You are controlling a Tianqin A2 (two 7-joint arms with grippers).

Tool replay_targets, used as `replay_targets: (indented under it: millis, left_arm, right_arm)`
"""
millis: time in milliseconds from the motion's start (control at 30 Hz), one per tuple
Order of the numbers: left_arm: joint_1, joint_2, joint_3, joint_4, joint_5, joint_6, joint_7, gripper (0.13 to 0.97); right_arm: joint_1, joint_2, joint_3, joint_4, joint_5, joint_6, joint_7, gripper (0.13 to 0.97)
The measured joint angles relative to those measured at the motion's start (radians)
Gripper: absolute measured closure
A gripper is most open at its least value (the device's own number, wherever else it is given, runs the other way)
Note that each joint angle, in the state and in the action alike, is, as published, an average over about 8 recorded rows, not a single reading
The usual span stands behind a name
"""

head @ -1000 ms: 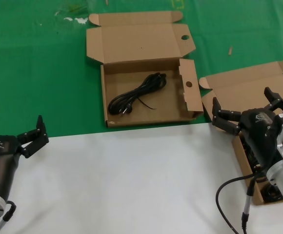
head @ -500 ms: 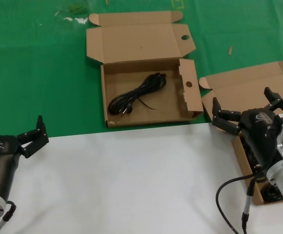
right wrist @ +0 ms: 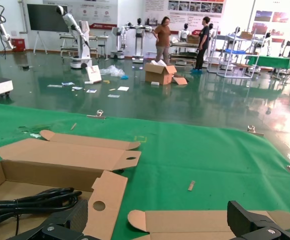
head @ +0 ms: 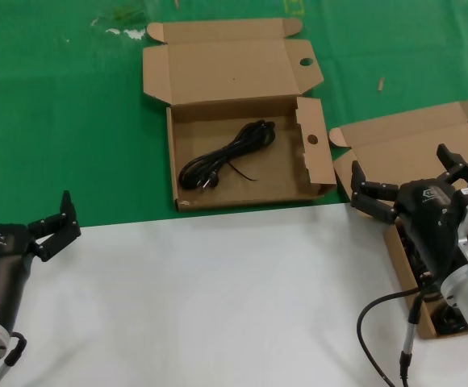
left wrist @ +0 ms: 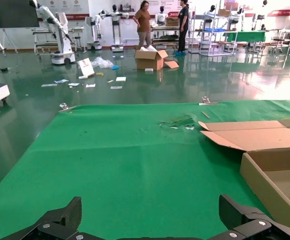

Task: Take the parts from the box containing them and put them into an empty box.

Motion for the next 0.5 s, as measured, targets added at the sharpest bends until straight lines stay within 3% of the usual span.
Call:
replay_targets:
  millis: [500]
  left_arm:
    - [0.000, 0.000, 0.000, 0.000, 0.000, 0.000, 0.000, 0.132]
  right_arm:
    - [0.000, 0.000, 0.000, 0.000, 0.000, 0.000, 0.000, 0.129]
